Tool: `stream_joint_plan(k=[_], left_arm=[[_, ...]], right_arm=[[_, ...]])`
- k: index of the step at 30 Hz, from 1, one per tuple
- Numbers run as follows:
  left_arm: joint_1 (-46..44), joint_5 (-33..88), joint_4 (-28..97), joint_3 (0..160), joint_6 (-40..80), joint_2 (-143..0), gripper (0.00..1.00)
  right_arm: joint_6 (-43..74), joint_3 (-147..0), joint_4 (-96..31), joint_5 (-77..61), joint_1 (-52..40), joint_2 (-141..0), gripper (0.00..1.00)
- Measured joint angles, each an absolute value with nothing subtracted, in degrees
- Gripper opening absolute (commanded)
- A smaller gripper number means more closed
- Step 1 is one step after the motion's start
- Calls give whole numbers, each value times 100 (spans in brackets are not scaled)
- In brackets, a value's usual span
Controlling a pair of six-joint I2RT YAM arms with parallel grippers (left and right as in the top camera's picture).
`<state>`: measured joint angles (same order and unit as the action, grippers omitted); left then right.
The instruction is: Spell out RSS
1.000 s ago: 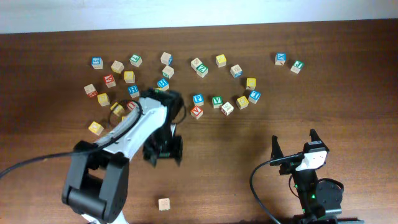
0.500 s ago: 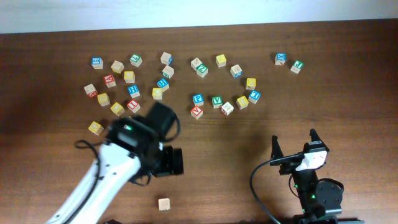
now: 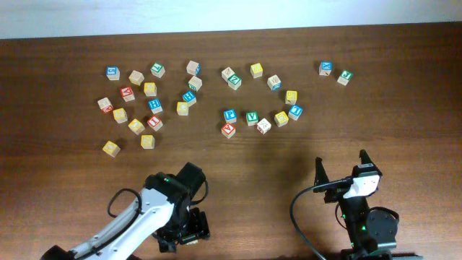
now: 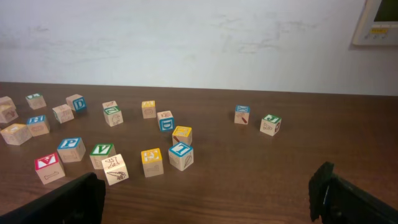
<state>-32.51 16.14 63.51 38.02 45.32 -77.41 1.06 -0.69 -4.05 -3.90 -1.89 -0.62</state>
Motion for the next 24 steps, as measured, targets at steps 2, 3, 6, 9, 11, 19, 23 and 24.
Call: stream_joint_plan(k=[2, 3, 6, 9, 11, 19, 23, 24], left_arm=[[-3251, 1610, 6261, 3802, 4534, -7741, 68], [-3251, 1608, 6243, 3802, 4552, -7749, 65], [-3251, 1605, 6036, 3802, 4486, -7946, 62], [-3251, 1579, 5863, 3802, 4438, -8235, 58], [-3251, 1540, 5859, 3802, 4416, -8427, 52], [-3251, 1520, 5747, 3802, 4362, -8680, 22], [-3251, 1540, 5765, 3817, 4353, -8680, 21], [-3242, 1540, 5782, 3841, 4344, -8680, 22]], right_arm=[[104, -69, -405, -390, -189, -62, 98], [106, -69, -405, -392, -189, -62, 98], [108, -69, -405, -390, -189, -62, 98], [102, -69, -405, -392, -189, -62, 98], [106, -69, -405, -392, -189, -62, 98], [106, -69, -405, -390, -189, -62, 98], [104, -69, -405, -390, -189, -62, 98], [106, -69, -405, -392, -189, -62, 98]])
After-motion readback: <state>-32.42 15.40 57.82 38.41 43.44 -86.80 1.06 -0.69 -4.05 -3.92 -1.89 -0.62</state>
